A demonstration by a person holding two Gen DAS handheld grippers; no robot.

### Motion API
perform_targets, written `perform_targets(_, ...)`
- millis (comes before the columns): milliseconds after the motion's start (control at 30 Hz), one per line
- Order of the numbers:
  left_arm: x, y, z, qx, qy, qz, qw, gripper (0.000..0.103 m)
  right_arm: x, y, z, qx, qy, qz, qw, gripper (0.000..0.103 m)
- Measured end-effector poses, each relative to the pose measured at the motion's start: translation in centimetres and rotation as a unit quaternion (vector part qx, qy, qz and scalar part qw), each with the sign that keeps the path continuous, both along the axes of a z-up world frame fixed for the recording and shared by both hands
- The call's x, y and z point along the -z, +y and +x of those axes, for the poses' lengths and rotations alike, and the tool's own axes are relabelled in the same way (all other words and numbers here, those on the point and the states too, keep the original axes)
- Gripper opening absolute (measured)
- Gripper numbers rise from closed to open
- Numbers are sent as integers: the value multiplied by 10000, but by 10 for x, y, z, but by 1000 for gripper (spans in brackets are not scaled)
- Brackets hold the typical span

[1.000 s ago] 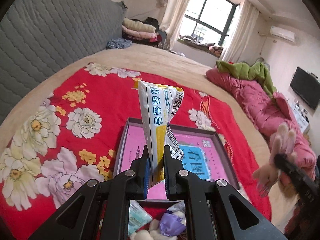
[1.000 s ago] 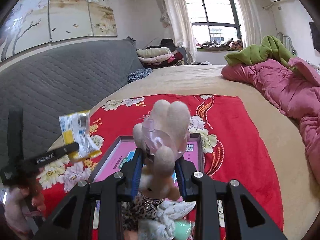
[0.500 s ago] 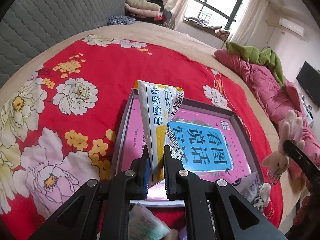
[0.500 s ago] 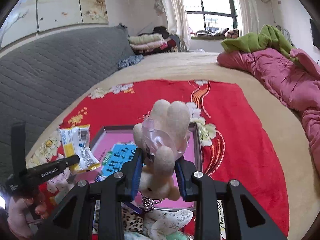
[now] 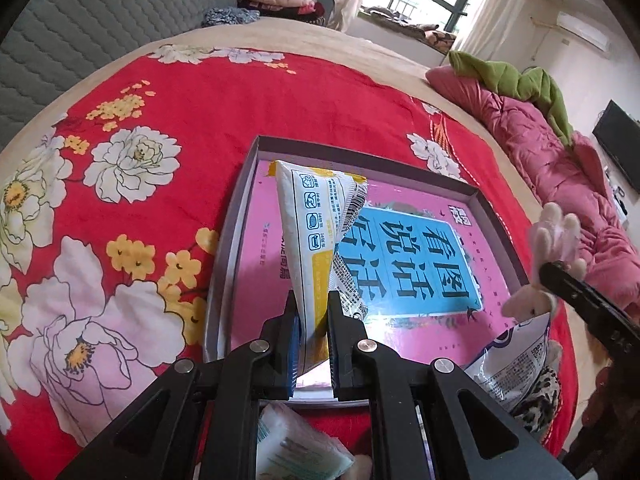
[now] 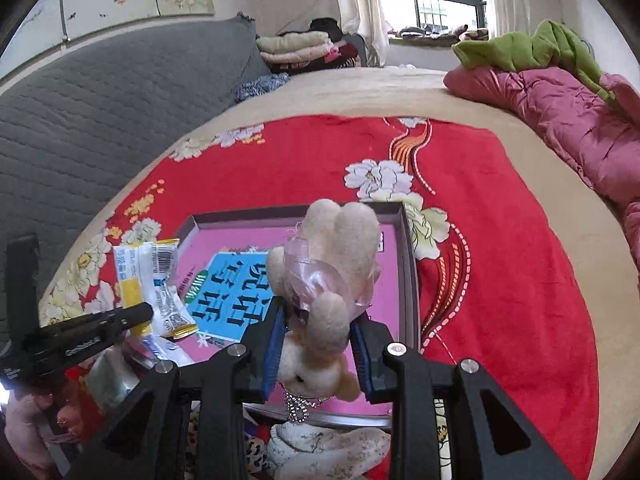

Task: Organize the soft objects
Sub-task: 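Lift the snack bag with the left tool while the right tool carries the bunny over the pink box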

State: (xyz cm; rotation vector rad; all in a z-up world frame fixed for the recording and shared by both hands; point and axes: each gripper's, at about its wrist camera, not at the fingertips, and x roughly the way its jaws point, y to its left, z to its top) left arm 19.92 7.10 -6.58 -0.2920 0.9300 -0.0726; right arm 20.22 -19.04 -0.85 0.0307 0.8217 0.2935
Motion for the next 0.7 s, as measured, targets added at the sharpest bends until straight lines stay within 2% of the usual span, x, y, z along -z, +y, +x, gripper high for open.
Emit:
perform_targets(167, 2, 0, 0, 100, 78, 7, 9999, 12, 13, 2, 8, -46, 205, 300, 9993, 31)
perform_targets(267, 3, 1, 1, 125, 135, 18, 9998, 12, 23, 6, 11, -54, 338, 154, 9993, 31)
perform_targets(367, 2, 1, 0, 145, 132, 39, 9998, 12, 31, 5, 15, -12, 497, 260, 9984, 31)
perform_targets(700, 3, 0, 1, 191, 190, 72, 9996, 12, 41, 8, 13, 173, 562, -166, 9981, 33)
